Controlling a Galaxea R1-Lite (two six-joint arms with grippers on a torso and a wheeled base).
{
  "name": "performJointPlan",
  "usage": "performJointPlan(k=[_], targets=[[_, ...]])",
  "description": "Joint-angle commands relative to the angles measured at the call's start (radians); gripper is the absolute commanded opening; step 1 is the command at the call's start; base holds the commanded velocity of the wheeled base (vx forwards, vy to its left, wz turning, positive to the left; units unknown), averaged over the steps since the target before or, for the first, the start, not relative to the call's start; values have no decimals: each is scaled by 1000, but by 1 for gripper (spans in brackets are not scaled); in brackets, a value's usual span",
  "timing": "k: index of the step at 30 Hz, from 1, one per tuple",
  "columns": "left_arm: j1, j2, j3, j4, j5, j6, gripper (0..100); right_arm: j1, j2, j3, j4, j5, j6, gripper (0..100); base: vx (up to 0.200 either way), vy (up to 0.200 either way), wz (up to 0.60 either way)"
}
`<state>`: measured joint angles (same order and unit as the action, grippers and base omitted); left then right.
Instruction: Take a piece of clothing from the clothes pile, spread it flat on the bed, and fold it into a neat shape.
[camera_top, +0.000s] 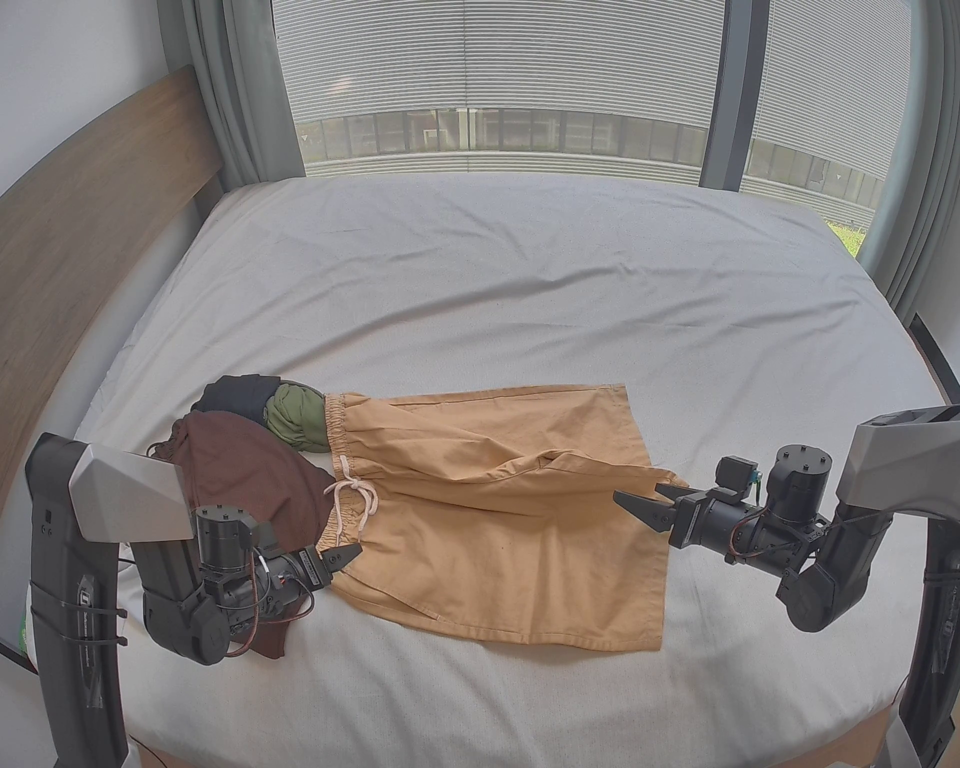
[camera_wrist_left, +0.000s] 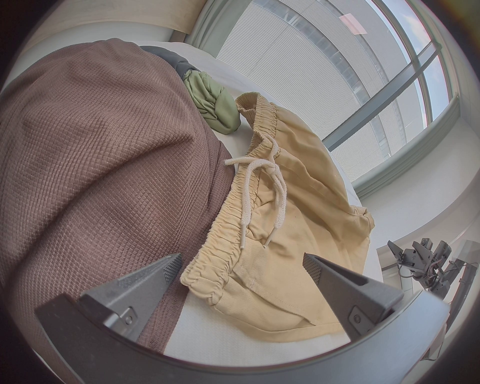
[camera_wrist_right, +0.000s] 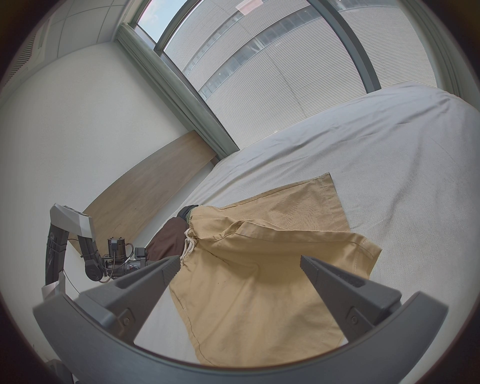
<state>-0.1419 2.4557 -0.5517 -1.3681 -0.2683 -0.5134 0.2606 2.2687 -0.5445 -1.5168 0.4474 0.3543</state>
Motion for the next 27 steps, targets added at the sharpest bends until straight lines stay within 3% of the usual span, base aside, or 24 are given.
performJointPlan(k=[1,8,9,17,27], targets=[[2,5,-7,0,0,0,100,0,5,0,0,0,0,100,0,0,0],[7,5,-10,0,1,0,100,0,22,0,-23,0,-1,100,0,0,0],[7,6,-8,0,1,0,0,0,22,1,-25,0,-1,100,0,0,0],[8,8,-10,-3,1,0,0,0,14,40,-14,0,-6,100,0,0,0],[5,0,-4,-11,1,0,0,-49,-41,308,-23,0,-11,100,0,0,0]])
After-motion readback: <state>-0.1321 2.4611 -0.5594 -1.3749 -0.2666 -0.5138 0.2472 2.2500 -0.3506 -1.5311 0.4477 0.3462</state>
